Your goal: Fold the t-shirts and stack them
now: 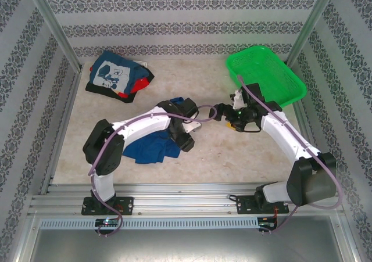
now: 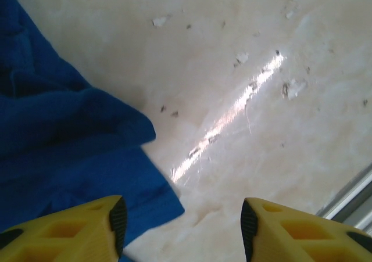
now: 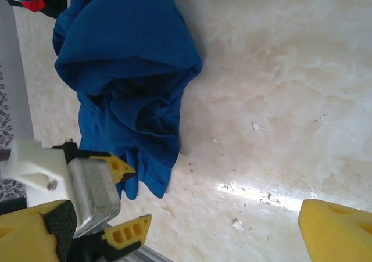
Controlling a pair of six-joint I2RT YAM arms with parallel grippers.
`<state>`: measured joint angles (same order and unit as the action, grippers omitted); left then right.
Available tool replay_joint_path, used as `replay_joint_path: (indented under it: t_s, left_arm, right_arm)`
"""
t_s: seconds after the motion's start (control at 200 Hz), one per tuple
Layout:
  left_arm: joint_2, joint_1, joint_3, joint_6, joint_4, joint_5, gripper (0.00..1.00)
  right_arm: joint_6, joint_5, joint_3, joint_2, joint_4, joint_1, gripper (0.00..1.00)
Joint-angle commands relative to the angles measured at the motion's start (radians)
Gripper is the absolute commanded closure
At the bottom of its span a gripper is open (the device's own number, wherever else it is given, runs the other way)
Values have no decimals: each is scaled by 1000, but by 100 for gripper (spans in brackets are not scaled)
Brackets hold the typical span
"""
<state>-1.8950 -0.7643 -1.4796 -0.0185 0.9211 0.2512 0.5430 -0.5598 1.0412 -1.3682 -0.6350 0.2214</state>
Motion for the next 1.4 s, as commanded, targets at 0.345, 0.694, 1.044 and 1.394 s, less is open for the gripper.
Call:
replay_joint_path:
  t_s: [0.345,0.694,1.044,1.394]
  left_arm:
    - [25,5,70,644,-161,46,45]
    - [-16,14,62,818,-180,-50,49]
    - [-57,46,82,845,-191,-49,60]
    - [-99,48,39,818,-149,-44,77]
  right_arm:
    - [-51,-22,-52,63,-5,-43,2]
    - [-87,-55,-32,52,-22,-72,2]
    - [-97,-75,-62,67,-11,-77,2]
    - [-71,-104,-108,89,36,-76,2]
